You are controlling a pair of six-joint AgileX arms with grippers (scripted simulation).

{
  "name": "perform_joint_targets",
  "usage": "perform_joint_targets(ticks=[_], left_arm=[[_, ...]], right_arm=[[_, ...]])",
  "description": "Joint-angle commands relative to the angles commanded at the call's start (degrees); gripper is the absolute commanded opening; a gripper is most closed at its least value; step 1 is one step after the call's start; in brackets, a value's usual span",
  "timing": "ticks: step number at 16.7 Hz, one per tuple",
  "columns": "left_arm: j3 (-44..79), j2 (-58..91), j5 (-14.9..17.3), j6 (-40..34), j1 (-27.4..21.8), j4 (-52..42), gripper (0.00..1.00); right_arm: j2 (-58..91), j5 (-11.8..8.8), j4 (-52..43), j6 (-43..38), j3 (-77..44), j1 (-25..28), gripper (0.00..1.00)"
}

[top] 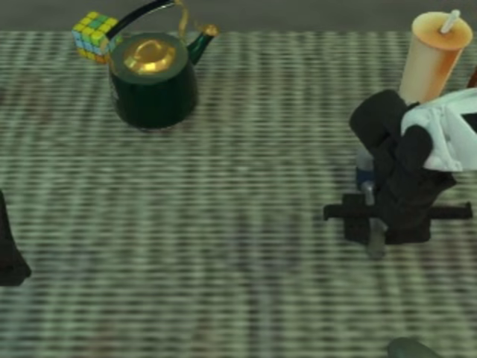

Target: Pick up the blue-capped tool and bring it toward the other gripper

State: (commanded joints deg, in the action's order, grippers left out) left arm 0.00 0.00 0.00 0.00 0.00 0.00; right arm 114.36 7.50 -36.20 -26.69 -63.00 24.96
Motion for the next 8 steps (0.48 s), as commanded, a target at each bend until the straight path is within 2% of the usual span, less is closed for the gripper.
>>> perform_joint_targets(ticks=[7,8], left_arm=[[0.0,0.0,0.0,0.0,0.0,0.0,1.00],[0.0,0.0,0.0,0.0,0.0,0.0,1.00]], right_arm=[[0.0,0.0,0.0,0.0,0.0,0.0,0.00],[-2.5,-3.0,-0.7,-2.0,-1.4,0.8,0.00]])
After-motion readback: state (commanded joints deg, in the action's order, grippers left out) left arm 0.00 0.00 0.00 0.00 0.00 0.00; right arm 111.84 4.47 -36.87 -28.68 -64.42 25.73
